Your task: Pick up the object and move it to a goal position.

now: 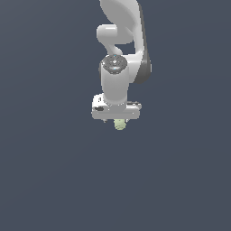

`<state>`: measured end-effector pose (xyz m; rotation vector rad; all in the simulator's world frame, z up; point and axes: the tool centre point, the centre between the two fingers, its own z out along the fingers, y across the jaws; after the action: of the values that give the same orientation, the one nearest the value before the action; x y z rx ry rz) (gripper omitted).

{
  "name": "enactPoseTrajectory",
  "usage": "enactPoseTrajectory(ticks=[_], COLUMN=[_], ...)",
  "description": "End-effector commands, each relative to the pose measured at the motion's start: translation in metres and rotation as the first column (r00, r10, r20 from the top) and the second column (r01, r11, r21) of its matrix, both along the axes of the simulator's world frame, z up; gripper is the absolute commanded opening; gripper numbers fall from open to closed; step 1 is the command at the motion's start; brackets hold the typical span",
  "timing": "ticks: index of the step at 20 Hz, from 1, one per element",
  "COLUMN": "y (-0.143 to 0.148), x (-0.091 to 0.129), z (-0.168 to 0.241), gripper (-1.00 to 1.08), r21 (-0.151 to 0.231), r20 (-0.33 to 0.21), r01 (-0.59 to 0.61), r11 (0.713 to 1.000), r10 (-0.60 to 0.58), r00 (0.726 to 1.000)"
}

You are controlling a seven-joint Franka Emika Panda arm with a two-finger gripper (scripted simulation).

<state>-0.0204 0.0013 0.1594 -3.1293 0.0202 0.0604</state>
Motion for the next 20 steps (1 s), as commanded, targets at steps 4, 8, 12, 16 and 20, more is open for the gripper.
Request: enactPoseTrajectory(ticks=[4,8,12,16,20], y=[-0.004,-0.017,-0.021,-0.019,-0.014], x=[0.000,0.001,0.002,-0.001,-0.007], z=[0.000,0.001,0.001,-0.002,-0.010], gripper=[1.00,1.00,1.00,1.00,1.00], r21=[-0.004,-0.017,-0.021,-0.020,-0.019], r20=[-0.001,-0.005,-0.007,-0.005,0.000], r01=[0.000,0.002,0.003,-0.003,-0.021], r11=[1.000,1.000,1.000,1.000,1.000], r10=[0.000,-0.002,-0.003,0.003,0.021], r00=[1.000,1.000,1.000,1.000,1.000])
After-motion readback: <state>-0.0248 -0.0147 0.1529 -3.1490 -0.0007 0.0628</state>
